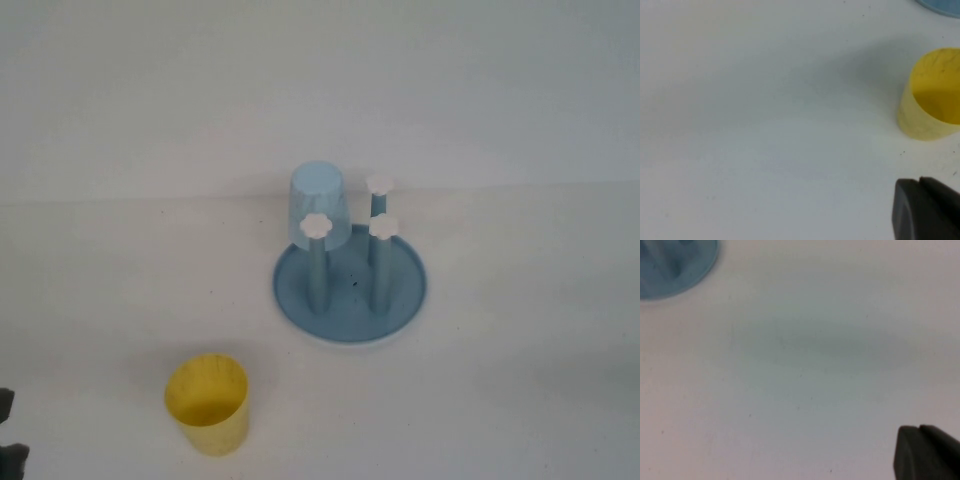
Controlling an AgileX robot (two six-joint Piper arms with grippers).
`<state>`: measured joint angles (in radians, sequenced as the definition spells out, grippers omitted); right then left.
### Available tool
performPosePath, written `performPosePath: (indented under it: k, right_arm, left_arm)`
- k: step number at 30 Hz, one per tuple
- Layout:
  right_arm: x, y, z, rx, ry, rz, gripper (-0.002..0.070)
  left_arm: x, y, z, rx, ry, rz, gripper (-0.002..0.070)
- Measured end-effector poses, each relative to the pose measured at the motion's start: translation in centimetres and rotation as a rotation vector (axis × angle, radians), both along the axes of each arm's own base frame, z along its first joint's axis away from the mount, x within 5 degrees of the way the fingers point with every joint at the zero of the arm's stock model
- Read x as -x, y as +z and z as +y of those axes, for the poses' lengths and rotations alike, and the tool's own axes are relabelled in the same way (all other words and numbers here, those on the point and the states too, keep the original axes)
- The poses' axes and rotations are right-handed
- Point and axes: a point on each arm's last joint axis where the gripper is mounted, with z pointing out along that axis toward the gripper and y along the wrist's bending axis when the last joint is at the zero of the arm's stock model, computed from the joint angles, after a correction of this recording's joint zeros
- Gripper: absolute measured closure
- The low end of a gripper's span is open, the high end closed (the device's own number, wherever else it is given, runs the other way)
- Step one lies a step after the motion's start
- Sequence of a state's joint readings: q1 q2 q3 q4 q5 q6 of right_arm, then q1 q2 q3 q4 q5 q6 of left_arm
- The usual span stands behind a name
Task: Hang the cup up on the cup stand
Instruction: Pick up the cup from the table
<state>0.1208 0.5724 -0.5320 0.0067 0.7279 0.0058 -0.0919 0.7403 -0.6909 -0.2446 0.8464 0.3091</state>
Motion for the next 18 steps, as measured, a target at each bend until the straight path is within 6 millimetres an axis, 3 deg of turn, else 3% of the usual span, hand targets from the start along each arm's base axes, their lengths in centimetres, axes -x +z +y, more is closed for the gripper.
performPosePath:
  k: [7,18]
  right_arm:
    - [-0.7,-1.1,1.1,0.016,0.159,0.126,0.0678]
    - [-0.1,-0.6,3.3,-0.049,0.458,0.07,0.0678]
  left_arm:
    - [-3.4,0.6,-1.5,-0.002,-0.207,0.084,0.0627]
    - [-9.2,-2.3,-2.6,0.038,-0.274,0.28,0.0348]
